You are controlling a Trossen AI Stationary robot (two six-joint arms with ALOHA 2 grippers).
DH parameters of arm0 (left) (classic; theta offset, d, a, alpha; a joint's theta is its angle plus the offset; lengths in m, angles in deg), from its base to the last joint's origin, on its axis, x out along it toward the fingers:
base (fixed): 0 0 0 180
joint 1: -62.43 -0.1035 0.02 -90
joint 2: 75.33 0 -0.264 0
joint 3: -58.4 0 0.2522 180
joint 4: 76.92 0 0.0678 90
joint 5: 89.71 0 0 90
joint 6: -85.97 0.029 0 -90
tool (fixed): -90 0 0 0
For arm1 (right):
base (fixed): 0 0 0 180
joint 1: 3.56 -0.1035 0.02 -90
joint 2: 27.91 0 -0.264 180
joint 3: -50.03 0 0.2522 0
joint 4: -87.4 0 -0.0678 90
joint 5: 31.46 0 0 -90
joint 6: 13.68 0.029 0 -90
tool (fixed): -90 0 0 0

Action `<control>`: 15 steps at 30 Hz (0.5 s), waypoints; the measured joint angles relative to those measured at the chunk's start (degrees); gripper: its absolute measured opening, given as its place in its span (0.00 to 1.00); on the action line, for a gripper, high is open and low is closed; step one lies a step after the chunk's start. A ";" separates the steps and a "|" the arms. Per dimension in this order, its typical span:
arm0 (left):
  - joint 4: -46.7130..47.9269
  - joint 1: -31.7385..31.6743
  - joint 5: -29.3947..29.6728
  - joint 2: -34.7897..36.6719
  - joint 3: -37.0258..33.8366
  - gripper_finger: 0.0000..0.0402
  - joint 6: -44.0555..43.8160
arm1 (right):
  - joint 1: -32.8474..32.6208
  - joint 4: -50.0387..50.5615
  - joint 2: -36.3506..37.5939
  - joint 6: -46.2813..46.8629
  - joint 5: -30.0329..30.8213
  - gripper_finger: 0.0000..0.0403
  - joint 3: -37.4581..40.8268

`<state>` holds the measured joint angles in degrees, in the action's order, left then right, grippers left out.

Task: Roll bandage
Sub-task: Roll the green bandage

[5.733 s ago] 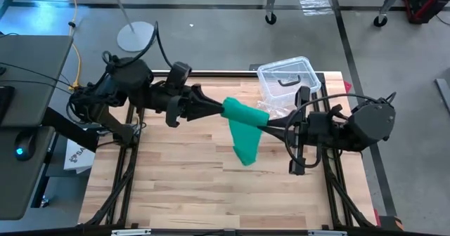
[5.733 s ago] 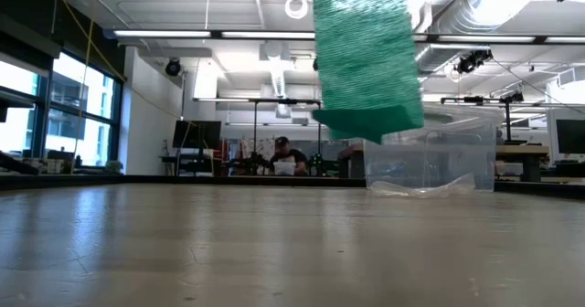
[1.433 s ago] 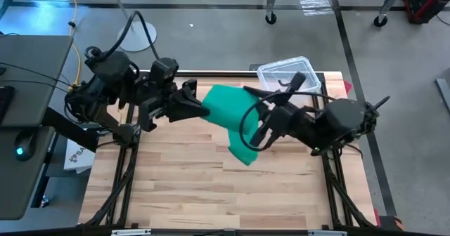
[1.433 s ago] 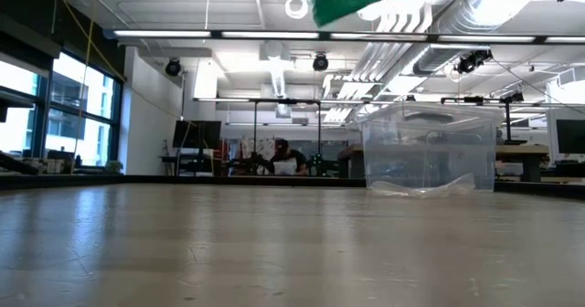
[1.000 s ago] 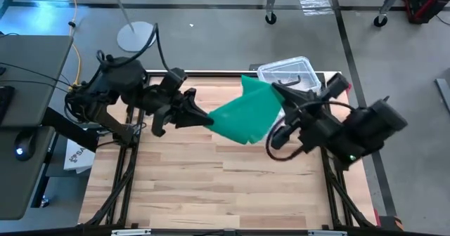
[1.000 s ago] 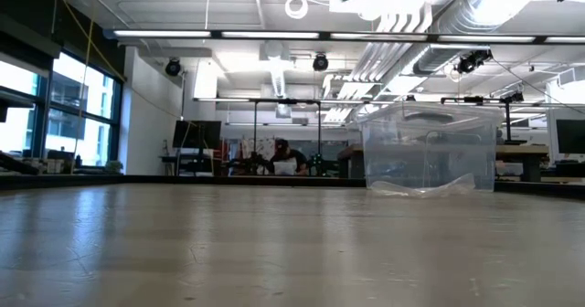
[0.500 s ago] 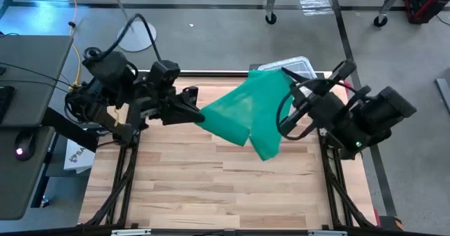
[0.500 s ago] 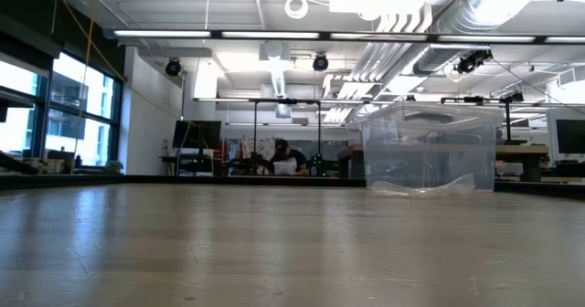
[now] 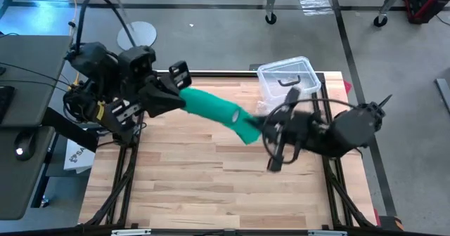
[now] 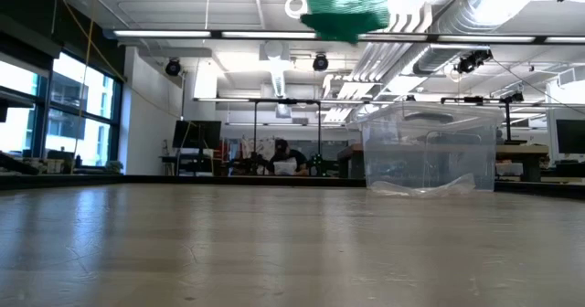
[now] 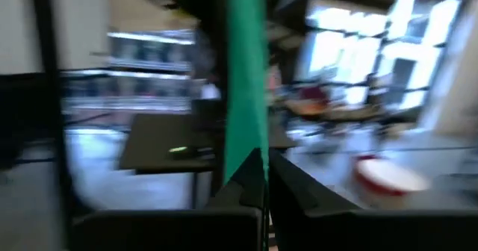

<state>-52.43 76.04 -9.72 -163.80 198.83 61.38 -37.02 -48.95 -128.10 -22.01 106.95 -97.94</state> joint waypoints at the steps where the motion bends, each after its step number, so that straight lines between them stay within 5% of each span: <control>1: 0.62 -0.20 0.96 0.00 0.00 0.04 1.82 | -0.05 0.14 -0.46 1.07 -1.62 0.00 0.01; 4: 3.43 -0.47 2.77 0.00 0.00 0.04 5.31 | -0.67 0.37 -1.40 2.34 -3.24 0.00 0.02; 9: 6.03 -0.48 4.77 0.00 0.00 0.04 8.44 | -0.67 1.61 -1.69 2.37 2.19 0.03 0.02; 15: 6.25 0.38 5.17 0.00 0.04 0.04 12.86 | -0.56 5.40 0.05 9.01 3.75 0.25 0.04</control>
<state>-46.18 76.42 -4.55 -163.80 198.87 74.25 -37.58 -43.55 -128.05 -13.00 110.69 -97.90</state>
